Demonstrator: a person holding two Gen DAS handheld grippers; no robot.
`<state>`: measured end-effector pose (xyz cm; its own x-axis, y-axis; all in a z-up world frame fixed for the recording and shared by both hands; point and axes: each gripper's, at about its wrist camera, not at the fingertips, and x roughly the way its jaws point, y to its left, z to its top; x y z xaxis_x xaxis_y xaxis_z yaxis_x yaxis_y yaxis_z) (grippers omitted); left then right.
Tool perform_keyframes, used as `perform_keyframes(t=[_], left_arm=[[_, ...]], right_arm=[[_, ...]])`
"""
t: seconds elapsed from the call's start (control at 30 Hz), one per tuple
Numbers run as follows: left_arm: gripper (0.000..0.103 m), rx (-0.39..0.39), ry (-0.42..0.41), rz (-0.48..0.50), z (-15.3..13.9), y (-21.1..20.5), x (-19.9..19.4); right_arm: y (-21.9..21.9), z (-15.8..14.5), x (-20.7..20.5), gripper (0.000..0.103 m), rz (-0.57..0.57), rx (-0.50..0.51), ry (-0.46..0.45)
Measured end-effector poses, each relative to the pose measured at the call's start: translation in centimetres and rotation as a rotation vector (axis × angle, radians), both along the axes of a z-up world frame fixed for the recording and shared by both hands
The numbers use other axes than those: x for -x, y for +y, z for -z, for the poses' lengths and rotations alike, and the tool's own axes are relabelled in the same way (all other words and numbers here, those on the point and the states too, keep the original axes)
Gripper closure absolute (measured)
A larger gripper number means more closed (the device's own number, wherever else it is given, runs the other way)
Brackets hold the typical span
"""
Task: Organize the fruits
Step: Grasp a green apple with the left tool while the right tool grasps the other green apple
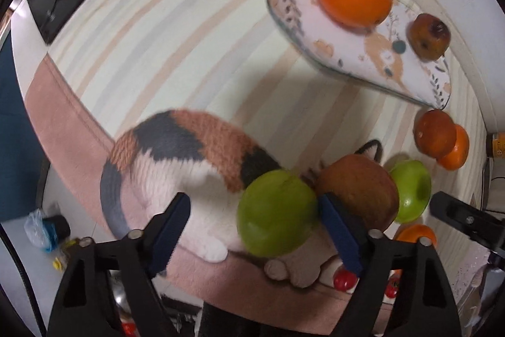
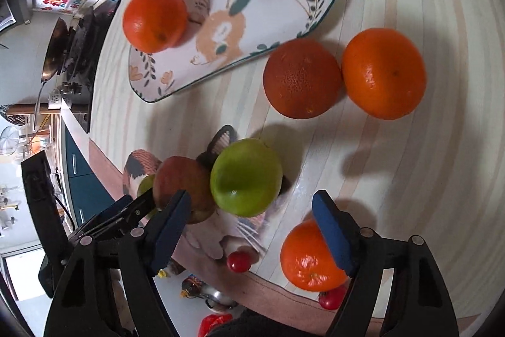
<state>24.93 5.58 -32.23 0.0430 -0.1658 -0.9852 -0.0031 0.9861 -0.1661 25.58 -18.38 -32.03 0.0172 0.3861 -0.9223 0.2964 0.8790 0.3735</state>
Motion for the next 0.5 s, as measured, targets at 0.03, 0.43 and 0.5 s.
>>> perform_keyframes(t=[0.03, 0.43, 0.5], left_arm=[[0.036, 0.02, 0.004, 0.002, 0.0, -0.1, -0.1], [0.053, 0.067, 0.006, 0.037, -0.3, -1.3, 0.0], [0.053, 0.083, 0.021, 0.034, 0.0, -0.7, 0.0]], right_arm=[[0.0, 0.4, -0.1, 0.022, 0.003, 0.002, 0.003], [2.2, 4.0, -2.1, 0.043, 0.028, -0.016, 0.034], [2.8, 3.8, -2.2, 0.043, -0.022, 0.033, 0.044]])
